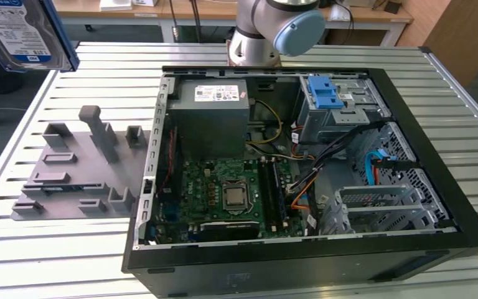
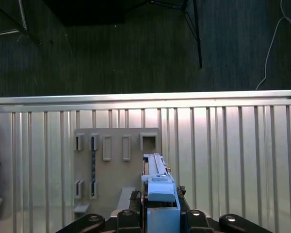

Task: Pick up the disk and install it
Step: 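Pick up the disk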

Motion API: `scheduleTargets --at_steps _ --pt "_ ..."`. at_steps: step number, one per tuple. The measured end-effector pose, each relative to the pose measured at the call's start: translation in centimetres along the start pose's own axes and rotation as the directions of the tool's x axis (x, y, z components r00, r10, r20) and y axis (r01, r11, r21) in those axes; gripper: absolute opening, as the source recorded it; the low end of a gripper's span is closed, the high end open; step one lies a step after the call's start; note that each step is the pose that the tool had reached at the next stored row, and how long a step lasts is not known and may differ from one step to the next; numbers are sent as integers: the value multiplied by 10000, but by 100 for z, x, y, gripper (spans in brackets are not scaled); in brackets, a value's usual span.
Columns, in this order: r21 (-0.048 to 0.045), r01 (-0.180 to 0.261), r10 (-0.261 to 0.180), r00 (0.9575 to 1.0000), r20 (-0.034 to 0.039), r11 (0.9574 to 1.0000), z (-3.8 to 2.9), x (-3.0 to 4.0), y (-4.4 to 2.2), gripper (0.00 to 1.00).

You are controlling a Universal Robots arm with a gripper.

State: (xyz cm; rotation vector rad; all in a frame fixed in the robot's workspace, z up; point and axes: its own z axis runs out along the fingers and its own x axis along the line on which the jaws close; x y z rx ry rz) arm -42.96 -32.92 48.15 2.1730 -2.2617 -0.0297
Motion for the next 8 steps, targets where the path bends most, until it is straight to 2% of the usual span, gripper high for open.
scheduleTargets --at_steps 8 --pt "0 0 0 10000 0 10000 0 -1 -29 36"
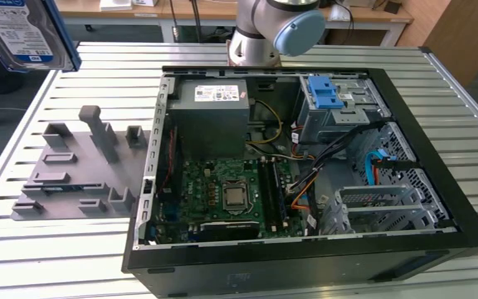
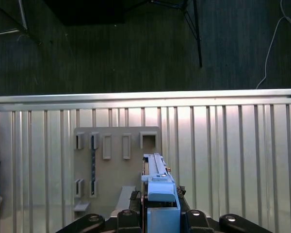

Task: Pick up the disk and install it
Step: 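Pick up the disk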

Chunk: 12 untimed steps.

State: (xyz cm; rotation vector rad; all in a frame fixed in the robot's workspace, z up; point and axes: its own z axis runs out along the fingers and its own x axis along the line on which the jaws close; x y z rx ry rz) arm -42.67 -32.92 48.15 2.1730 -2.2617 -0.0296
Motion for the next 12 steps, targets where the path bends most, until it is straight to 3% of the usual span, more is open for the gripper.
scheduleTargets --at_steps 12 --pt "-1 0 0 10000 -1 10000 -1 -2 -47 36"
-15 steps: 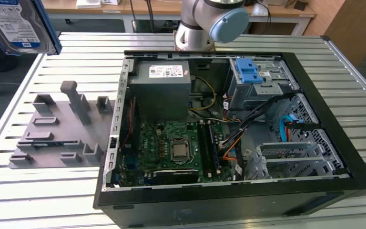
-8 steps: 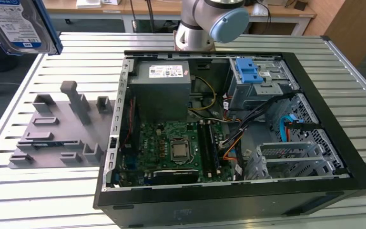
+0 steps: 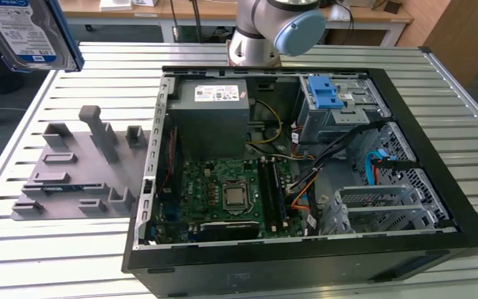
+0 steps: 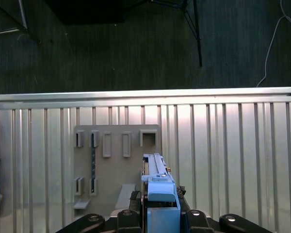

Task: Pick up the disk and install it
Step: 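Pick up the disk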

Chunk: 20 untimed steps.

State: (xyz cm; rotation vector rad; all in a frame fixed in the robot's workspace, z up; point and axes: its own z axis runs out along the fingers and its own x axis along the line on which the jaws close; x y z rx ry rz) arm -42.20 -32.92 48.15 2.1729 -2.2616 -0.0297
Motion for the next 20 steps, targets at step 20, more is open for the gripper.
scheduleTargets --at_steps 20 --pt "0 1 -1 10000 0 10000 -1 -2 -64 36"
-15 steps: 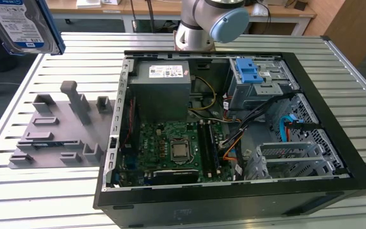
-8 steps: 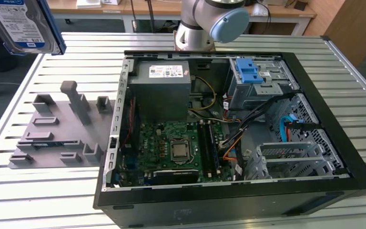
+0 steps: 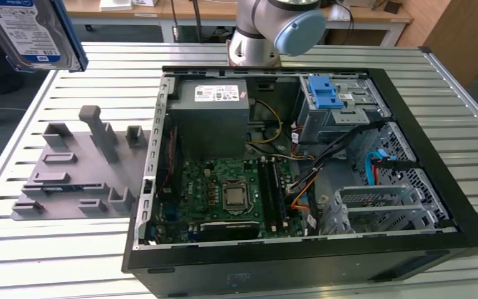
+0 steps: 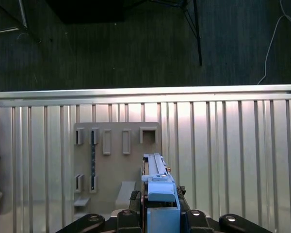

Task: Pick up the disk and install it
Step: 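Pick up the disk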

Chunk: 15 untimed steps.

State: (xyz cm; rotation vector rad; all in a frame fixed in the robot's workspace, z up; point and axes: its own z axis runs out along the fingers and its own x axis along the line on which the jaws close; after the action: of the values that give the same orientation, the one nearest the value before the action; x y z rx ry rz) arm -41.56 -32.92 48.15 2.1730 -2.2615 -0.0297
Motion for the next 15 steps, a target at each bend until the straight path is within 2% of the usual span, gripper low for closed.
scheduleTargets --at_steps 11,15 --pt "1 0 0 10000 0 10000 0 0 -57 36" --pt "0 0 0 10000 0 10000 1 38 -65 36"
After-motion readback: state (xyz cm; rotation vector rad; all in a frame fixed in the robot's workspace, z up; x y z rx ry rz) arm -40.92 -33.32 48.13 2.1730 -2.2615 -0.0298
